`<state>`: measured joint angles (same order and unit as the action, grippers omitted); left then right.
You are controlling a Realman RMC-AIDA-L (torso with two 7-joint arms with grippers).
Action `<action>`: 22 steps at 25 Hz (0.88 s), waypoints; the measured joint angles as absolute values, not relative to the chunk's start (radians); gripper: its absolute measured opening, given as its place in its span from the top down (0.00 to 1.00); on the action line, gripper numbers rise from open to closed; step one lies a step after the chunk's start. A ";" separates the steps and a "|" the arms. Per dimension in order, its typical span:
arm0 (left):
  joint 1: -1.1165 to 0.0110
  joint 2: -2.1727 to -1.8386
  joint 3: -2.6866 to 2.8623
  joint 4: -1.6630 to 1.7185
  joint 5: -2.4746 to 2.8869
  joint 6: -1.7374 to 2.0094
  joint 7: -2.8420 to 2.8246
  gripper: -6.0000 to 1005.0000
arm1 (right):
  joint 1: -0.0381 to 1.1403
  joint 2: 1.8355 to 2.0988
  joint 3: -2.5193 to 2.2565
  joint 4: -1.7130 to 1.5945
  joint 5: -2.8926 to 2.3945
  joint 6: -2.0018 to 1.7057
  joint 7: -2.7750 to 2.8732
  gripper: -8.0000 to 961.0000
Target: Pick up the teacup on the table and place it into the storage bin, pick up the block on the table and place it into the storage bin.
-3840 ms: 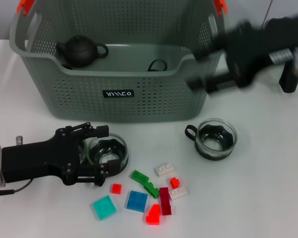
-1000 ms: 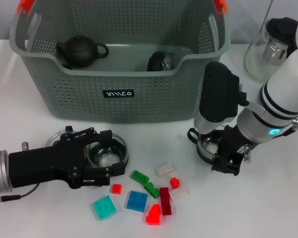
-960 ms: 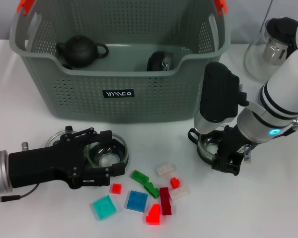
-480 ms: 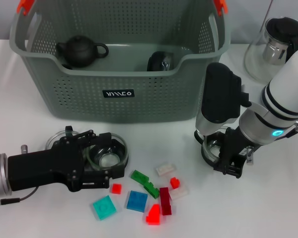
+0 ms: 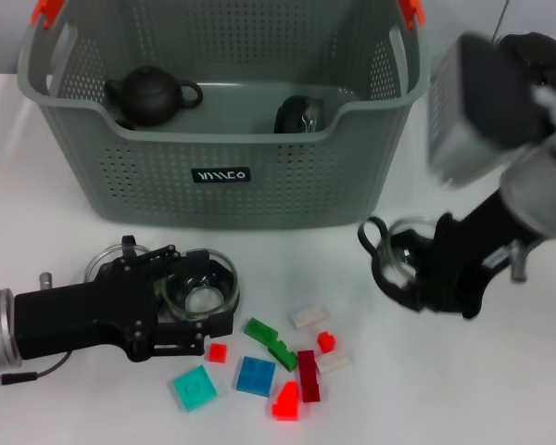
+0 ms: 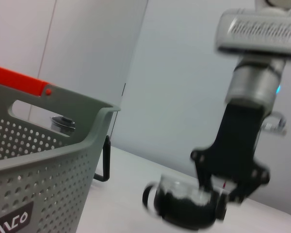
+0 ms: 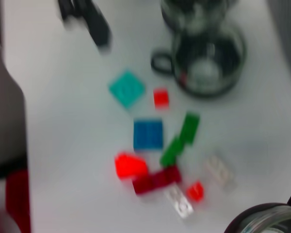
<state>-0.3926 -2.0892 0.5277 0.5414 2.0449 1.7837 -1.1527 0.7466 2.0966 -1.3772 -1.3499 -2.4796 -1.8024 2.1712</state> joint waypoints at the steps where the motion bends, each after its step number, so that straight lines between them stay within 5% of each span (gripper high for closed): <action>1: -0.393 -2.089 0.528 0.541 2.045 1.784 -1.152 0.09 | 0.748 2.096 -1.347 -1.375 -2.462 -1.831 2.170 0.94; 10: -0.393 -2.089 0.526 0.545 2.041 1.789 -1.149 0.09 | 0.834 2.084 -0.984 -1.491 -2.134 -1.917 2.156 0.94; 22: -0.400 -2.086 0.526 0.548 2.037 1.795 -1.149 0.09 | 1.011 2.083 -1.002 -1.216 -2.330 -1.440 2.162 0.94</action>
<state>-0.4001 -2.0855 0.5261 0.5476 2.0369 1.7948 -1.1489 1.0113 2.0828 -1.0018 -1.2157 -2.3303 -1.4396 2.1625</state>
